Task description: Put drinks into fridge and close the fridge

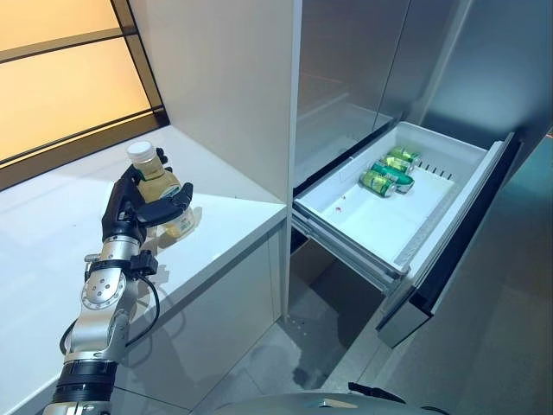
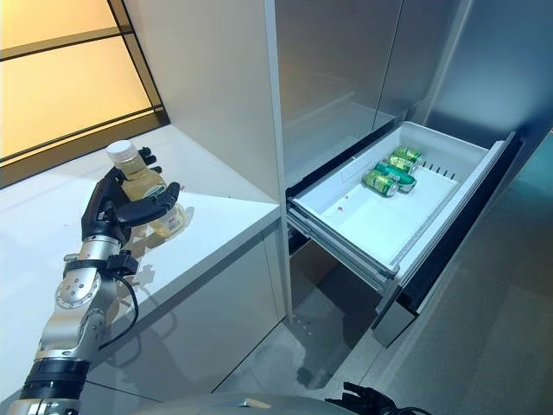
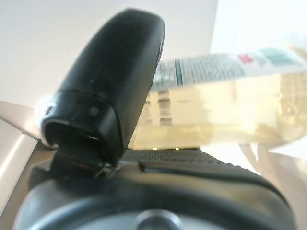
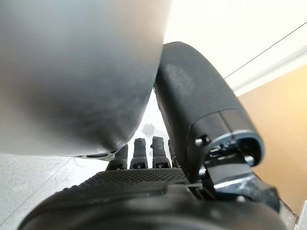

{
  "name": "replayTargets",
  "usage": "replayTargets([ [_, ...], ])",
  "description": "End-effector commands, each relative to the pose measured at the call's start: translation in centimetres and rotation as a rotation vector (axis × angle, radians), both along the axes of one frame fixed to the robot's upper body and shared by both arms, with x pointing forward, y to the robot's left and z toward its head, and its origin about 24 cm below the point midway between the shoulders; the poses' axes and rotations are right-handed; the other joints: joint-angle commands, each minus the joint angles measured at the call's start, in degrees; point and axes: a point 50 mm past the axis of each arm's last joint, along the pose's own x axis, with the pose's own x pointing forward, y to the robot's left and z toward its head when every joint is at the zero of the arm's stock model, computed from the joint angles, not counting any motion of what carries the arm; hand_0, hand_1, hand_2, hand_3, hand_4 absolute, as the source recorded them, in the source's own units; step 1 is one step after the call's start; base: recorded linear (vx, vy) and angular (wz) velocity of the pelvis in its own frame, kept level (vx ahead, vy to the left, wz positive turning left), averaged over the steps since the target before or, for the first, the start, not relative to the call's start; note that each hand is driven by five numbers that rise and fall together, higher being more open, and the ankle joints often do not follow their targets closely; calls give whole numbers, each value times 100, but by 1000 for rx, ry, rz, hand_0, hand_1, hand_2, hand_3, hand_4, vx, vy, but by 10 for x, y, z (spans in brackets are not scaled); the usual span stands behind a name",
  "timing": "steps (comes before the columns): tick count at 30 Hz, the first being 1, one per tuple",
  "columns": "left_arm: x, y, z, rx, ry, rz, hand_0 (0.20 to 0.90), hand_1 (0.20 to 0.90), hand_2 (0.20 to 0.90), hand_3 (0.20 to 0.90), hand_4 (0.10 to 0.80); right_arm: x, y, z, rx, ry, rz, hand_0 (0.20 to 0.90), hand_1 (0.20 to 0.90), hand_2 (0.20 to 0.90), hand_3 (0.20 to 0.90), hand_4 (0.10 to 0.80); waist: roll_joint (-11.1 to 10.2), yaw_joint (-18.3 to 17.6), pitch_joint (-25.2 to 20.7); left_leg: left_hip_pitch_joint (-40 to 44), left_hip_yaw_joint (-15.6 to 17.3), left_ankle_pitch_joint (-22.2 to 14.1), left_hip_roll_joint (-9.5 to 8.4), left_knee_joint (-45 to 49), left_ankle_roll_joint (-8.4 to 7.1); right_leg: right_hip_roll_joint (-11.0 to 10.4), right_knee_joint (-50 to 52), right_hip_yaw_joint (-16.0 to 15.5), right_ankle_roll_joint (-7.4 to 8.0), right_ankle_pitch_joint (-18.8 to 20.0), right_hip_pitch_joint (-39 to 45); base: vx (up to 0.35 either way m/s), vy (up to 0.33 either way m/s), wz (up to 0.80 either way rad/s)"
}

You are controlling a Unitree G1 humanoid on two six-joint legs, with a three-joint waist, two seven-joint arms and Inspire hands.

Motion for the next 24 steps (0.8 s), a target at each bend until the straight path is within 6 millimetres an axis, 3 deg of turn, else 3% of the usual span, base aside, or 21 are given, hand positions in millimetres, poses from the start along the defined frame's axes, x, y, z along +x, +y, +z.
replayTargets([
  [1, 10, 2, 75, 26, -399, 2, 566, 566, 566, 510, 410, 8, 12, 0, 39, -14, 69, 900, 900, 900, 900, 800, 1, -43, -130, 228, 551, -552, 42, 39, -23, 8, 159, 73, 139, -103, -12, 0, 0, 0],
  [4, 9, 1, 75, 21, -408, 2, 538, 538, 538, 477, 377, 8, 13, -1, 40, -13, 69, 900, 900, 900, 900, 800, -4, -43, -133, 231, 544, -553, 41, 39, -23, 13, 159, 75, 133, -110, -6, 0, 0, 0],
  [5, 8, 1, 75, 18, -409, 3, 460, 460, 460, 387, 287, 8, 13, -1, 40, -13, 69, 900, 900, 900, 900, 800, -3, -41, -136, 230, 548, -552, 43, 39, -25, 13, 159, 71, 132, -112, -4, 0, 0, 0],
  [6, 8, 1, 75, 18, -411, 4, 300, 300, 300, 200, 100, 7, 13, -1, 40, -13, 70, 900, 900, 900, 900, 800, -1, -46, -139, 232, 548, -554, 43, 39, -25, 16, 160, 74, 130, -114, -5, 0, 0, 0],
  [11, 8, 0, 77, -2, -428, -6, 300, 300, 300, 200, 100, 7, 13, -1, 41, -13, 69, 900, 900, 900, 900, 800, -2, -46, -142, 232, 539, -553, 44, 39, -27, 25, 172, 78, 120, -126, -10, 0, 0, 0],
  [16, 6, -11, 81, -228, -509, -213, 300, 300, 300, 200, 100, 18, 14, 3, 24, -90, 112, 900, 900, 900, 900, 800, -13, -46, -126, 242, 524, -559, 47, 39, -27, 33, 172, 87, 114, -120, -6, 0, 0, 0],
  [20, 6, -37, 79, -492, -583, -492, 300, 300, 300, 200, 100, 59, 23, 20, 11, -297, 209, 900, 900, 900, 900, 800, -32, -81, -74, 251, 487, -547, 48, 39, -19, 37, 182, 117, 99, -92, -8, 0, 0, 0],
  [21, 6, -38, 79, -510, -585, -501, 300, 300, 300, 200, 100, 59, 23, 20, 11, -303, 212, 900, 900, 900, 900, 800, -29, -84, -73, 254, 486, -548, 48, 39, -19, 37, 184, 118, 99, -93, -6, 0, 0, 0],
  [24, 6, -58, 73, -674, -610, -694, 300, 300, 300, 200, 100, 98, 44, 48, 59, -499, 277, 900, 900, 900, 900, 800, -54, -172, -23, 257, 484, -535, 55, 39, -24, 38, 193, 153, 102, -63, -19, 0, 0, 0],
])
